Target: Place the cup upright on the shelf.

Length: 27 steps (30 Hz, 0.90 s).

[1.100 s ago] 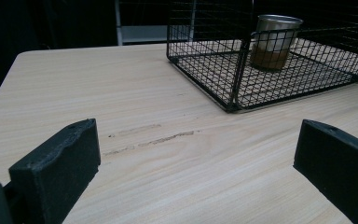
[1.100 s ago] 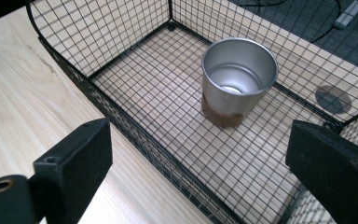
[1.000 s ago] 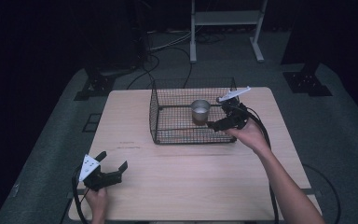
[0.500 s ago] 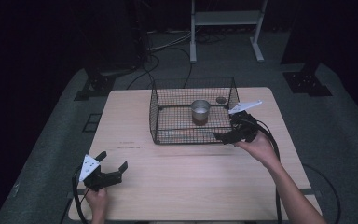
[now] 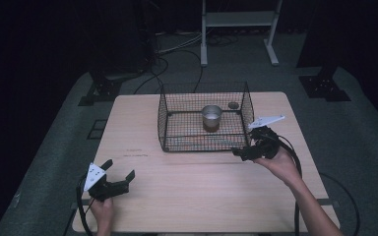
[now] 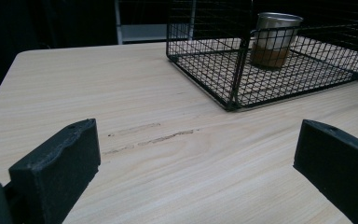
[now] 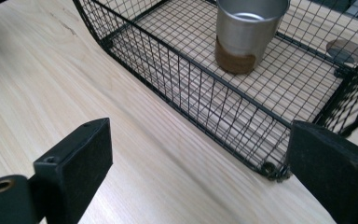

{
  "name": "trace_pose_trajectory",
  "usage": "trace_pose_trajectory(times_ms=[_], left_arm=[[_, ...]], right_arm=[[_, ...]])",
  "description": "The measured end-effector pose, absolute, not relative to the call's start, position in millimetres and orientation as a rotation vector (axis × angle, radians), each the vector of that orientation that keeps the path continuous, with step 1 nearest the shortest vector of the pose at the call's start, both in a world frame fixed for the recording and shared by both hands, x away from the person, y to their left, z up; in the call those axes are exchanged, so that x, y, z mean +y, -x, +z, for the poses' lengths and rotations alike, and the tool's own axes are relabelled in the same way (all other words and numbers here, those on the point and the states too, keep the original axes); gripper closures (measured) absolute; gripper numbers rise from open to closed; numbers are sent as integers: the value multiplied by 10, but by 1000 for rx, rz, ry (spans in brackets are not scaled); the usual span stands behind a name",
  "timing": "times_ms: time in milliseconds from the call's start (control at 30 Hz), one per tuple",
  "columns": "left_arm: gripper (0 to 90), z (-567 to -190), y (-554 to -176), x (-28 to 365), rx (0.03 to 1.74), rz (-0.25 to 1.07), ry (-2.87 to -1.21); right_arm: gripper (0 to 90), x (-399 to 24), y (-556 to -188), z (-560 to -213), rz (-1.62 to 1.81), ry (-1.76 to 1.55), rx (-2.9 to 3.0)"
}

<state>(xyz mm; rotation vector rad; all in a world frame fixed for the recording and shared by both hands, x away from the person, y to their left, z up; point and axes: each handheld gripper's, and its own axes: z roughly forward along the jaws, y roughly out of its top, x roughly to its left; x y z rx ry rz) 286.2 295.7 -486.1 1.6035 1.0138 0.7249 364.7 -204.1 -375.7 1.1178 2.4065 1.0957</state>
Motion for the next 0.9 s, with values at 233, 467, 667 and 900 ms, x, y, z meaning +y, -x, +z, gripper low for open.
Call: trace_pose_trajectory(times_ms=[233,467,667,900], left_arm=[[0,-4861,-2861,2955,1016,724,-1602],[0,-4859,-2860,2956,1016,725,-1607],[0,-4859,-2861,2954,1016,725,-1608],[0,-4860,-2861,2950,1016,725,-1610]], right_arm=[[67,-2108,-3556,-3794,1105,-1126,2395],[67,-2199,-3460,-3875,1111,-1133,2385],[66,-2278,-3383,-3961,1133,-1148,2374],[67,-2336,-3227,-4114,1177,-1171,2367]])
